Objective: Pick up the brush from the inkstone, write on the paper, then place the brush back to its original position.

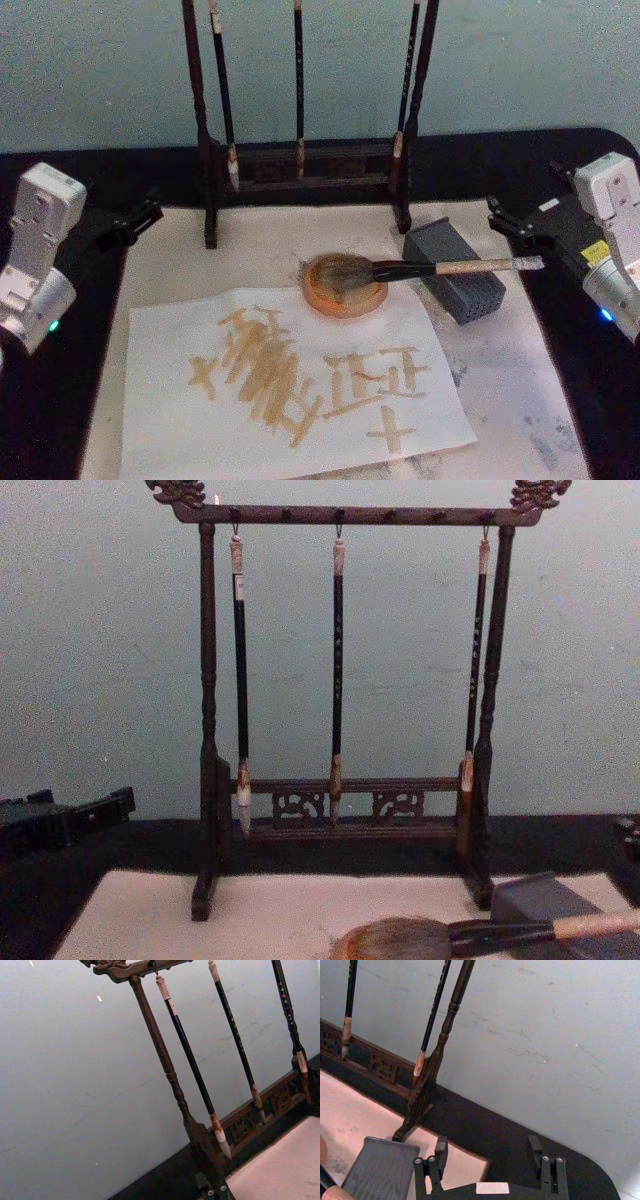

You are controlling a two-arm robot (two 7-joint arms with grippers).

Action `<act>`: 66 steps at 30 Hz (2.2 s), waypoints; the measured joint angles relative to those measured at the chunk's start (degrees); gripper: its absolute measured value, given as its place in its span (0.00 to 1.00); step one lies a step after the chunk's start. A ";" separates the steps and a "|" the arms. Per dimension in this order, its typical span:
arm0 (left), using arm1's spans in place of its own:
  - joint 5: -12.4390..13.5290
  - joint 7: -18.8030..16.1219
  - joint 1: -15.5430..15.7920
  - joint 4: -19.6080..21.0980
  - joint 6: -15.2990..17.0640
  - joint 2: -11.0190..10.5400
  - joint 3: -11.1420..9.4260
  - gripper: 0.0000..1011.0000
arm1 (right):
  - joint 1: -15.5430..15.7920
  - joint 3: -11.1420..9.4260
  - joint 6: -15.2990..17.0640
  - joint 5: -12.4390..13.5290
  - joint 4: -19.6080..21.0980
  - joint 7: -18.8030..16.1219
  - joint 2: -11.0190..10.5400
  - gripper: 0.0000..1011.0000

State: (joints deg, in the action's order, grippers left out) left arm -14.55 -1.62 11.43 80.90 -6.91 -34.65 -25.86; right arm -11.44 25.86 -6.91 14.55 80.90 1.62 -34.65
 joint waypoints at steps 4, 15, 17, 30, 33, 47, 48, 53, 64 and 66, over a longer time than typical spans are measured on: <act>0.00 0.00 0.00 0.00 0.00 0.00 0.00 0.99 | 0.00 0.00 0.00 0.00 0.00 0.00 0.00 1.00; 0.00 0.00 0.00 0.00 0.00 0.00 0.00 0.99 | 0.00 0.00 0.00 0.00 0.00 0.00 0.00 1.00; 0.00 0.00 0.00 0.00 0.00 0.00 0.00 0.99 | 0.00 0.00 0.00 0.00 0.00 0.00 0.00 1.00; 0.00 0.00 0.00 0.00 0.00 0.00 0.00 0.99 | 0.00 0.00 0.00 0.00 0.00 0.00 0.00 1.00; 0.00 0.00 0.00 0.00 0.00 0.00 0.00 0.99 | 0.00 0.00 0.00 0.00 0.00 0.00 0.00 1.00; 0.00 0.00 0.00 0.00 0.00 0.00 0.00 0.99 | 0.00 0.00 0.00 0.00 0.00 0.00 0.00 1.00; 0.00 0.00 0.00 0.00 0.00 0.00 0.00 0.99 | 0.00 0.00 0.00 0.00 0.00 0.00 0.00 1.00; 0.00 0.00 0.00 0.00 0.00 0.00 0.00 0.99 | 0.00 0.00 -0.01 0.00 0.00 0.00 0.00 1.00; 0.00 0.00 0.00 0.00 0.00 0.00 0.00 0.99 | 2.56 -2.45 -2.09 2.66 1.79 -2.98 -0.36 1.00; 0.00 0.00 0.00 0.00 0.00 0.00 0.00 0.99 | 3.38 -3.11 -2.36 3.52 2.58 -3.54 -0.55 1.00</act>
State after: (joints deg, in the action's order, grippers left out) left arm -14.55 -1.62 11.43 80.90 -6.91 -34.65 -25.86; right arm -8.06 22.75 -9.27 18.06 83.48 -1.91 -35.19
